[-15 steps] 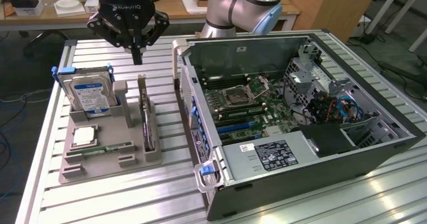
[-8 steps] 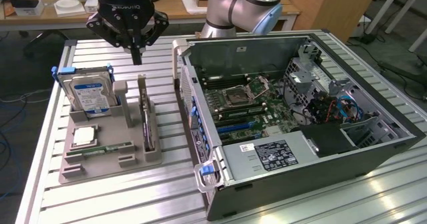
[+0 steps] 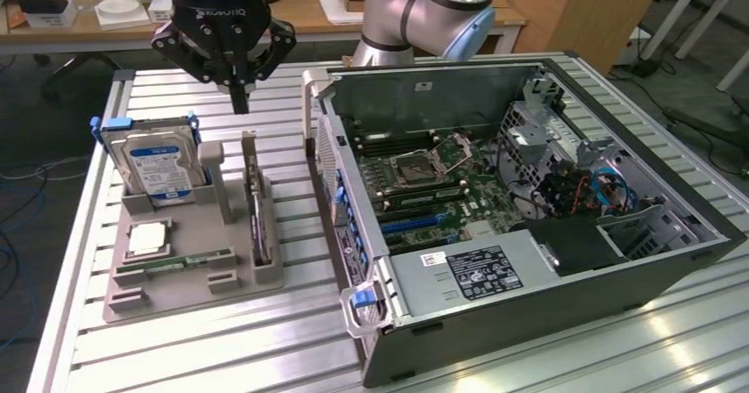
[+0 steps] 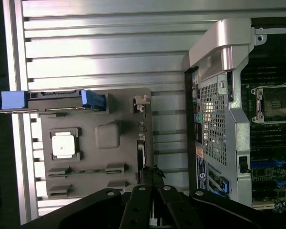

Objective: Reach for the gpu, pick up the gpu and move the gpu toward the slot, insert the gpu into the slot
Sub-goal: 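Pick up the gpu and move the gpu toward the slot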

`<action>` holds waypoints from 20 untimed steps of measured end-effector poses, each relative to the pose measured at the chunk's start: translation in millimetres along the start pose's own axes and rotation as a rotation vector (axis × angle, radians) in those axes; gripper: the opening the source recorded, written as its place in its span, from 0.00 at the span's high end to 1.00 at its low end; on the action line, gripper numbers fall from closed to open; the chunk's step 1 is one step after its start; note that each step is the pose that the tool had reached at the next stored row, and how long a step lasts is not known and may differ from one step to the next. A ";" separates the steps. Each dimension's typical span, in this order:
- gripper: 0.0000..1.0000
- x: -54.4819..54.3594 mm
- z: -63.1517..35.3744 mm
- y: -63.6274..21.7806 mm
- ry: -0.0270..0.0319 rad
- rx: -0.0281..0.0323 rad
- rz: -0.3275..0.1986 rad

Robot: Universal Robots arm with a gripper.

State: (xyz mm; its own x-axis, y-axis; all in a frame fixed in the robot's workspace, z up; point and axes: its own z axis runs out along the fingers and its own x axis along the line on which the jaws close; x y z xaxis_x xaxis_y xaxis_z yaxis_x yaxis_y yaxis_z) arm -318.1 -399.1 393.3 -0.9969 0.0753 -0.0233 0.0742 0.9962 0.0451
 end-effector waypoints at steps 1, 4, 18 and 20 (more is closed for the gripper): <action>0.84 0.0 0.0 0.0 0.0000 0.0000 0.000; 0.71 0.0 0.0 0.0 0.0001 0.0000 0.000; 0.53 0.6 10.3 -4.3 0.0038 -0.0014 -0.068; 0.53 1.2 13.2 -5.1 0.0009 -0.0006 -0.061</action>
State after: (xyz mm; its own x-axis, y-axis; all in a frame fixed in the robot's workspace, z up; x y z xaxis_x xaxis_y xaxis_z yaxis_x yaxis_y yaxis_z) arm -319.3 -403.5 379.8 -0.9996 0.0145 -0.0252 0.0134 0.9989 0.0442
